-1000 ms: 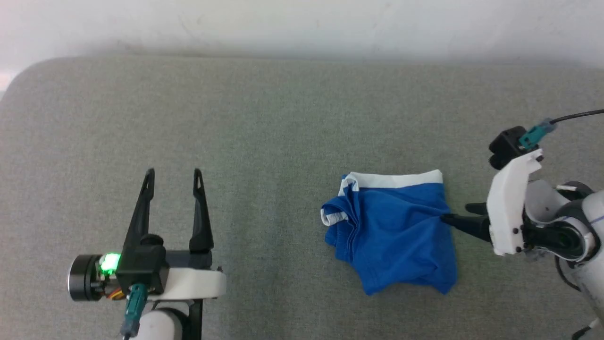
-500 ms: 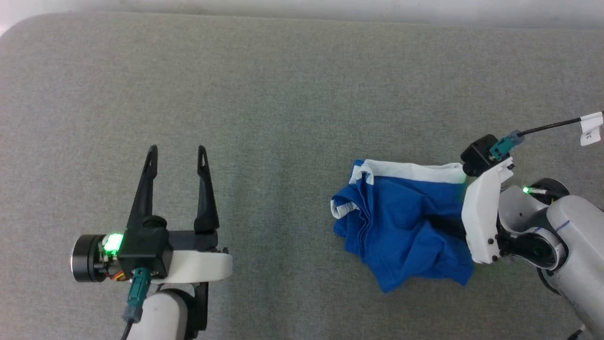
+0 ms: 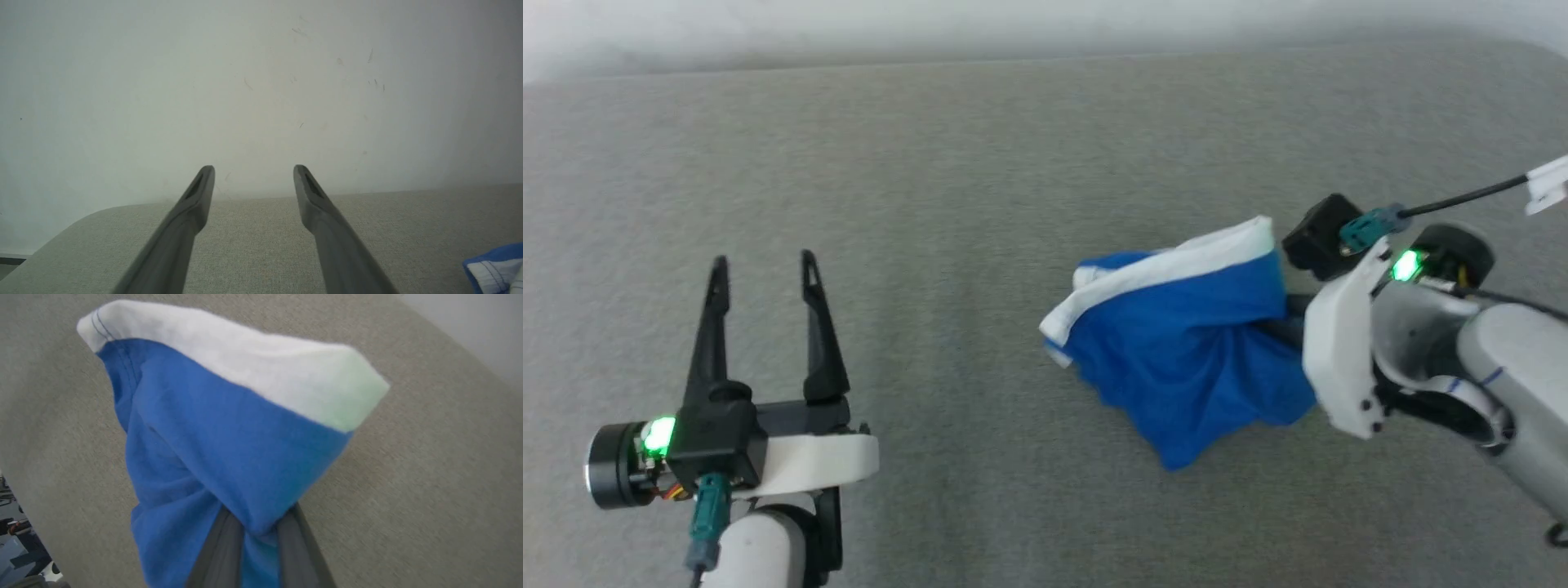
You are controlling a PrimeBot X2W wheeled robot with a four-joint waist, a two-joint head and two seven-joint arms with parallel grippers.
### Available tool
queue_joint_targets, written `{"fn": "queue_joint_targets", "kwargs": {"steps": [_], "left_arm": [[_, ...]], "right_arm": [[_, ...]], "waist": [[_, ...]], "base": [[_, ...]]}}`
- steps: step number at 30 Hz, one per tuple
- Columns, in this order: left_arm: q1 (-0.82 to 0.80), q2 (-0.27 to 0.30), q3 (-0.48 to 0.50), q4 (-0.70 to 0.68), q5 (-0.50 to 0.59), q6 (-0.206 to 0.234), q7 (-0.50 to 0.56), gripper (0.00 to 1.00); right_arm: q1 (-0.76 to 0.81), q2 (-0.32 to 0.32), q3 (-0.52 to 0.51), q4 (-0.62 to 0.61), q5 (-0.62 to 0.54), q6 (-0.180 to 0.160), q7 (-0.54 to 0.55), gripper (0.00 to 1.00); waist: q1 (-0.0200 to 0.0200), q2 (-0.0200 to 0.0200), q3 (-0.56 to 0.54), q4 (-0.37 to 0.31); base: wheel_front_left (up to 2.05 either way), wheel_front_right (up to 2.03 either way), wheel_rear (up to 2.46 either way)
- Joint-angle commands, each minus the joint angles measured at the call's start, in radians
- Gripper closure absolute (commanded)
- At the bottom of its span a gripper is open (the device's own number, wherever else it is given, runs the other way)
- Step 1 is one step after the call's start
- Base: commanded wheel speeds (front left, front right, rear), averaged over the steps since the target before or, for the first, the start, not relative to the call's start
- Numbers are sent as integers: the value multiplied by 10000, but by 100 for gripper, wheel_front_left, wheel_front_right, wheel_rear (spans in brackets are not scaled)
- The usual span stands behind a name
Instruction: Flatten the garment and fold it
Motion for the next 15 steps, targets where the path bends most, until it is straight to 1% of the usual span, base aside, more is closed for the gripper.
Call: {"fn": "queue_joint_targets", "kwargs": {"steps": [1,3,4,9,12,15], "left_arm": [[80,51,163,-206,-6,101,-47,0],[49,62,394,-403,-26,221,-47,0],[49,62,394,-403,-26,221,-47,0],[-204,174,699,-832,67,327,-47,0],[-350,291,780,-1079,133,342,-47,0],[-513,424,756,-1346,217,315,-47,0]], "right_arm": [[-454,-471,188,-239,-364,-9,-143,100],[-786,-853,364,-373,-683,-9,-222,100],[-786,-853,364,-373,-683,-9,-222,100],[-1305,-1834,464,-283,-1192,-9,-416,100],[-1559,-2308,411,19,-1400,-9,-466,100],[-1789,-2676,247,639,-1702,-9,-520,100]], "waist": [[-1,-1,275,-1218],[-1,-1,571,-1685],[-1,-1,571,-1685],[-1,-1,1333,-2366],[-1,-1,1797,-2600],[-1,-1,2227,-2680]], "base": [[0,0,0],[0,0,0],[0,0,0],[0,0,0],[0,0,0],[0,0,0]]}}
